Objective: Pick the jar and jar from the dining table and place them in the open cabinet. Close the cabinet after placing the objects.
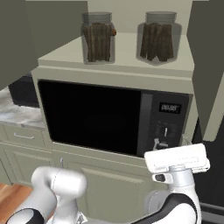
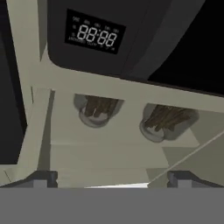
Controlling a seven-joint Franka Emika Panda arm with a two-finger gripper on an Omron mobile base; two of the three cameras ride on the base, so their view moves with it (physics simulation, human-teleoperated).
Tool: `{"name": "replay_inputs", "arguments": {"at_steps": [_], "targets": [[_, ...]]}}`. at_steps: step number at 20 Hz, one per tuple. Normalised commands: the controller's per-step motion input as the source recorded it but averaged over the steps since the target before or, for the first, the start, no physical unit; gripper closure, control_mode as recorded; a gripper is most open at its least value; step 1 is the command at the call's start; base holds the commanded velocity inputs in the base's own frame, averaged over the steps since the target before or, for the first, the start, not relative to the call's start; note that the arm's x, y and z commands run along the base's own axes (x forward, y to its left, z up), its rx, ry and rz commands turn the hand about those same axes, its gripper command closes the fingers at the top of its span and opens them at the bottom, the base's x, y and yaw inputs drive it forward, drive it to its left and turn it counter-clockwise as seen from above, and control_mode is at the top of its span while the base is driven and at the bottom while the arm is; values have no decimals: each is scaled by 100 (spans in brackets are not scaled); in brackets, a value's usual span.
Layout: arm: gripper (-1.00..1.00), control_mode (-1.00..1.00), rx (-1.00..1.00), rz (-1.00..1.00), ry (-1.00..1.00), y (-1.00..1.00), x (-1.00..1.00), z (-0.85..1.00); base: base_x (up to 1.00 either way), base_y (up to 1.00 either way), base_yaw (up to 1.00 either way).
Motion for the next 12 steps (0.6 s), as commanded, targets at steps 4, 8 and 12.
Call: {"name": "replay_inputs", "arguments": {"at_steps": [4, 8, 12], "targets": [[-100, -100, 0, 0, -21, -26, 0, 38, 0, 0, 0], [-100, -100, -3, -1, -5, -1, 5, -2, 0, 0, 0], [-100, -100, -8, 0, -2, -20, 7, 11, 0, 0, 0]]}}
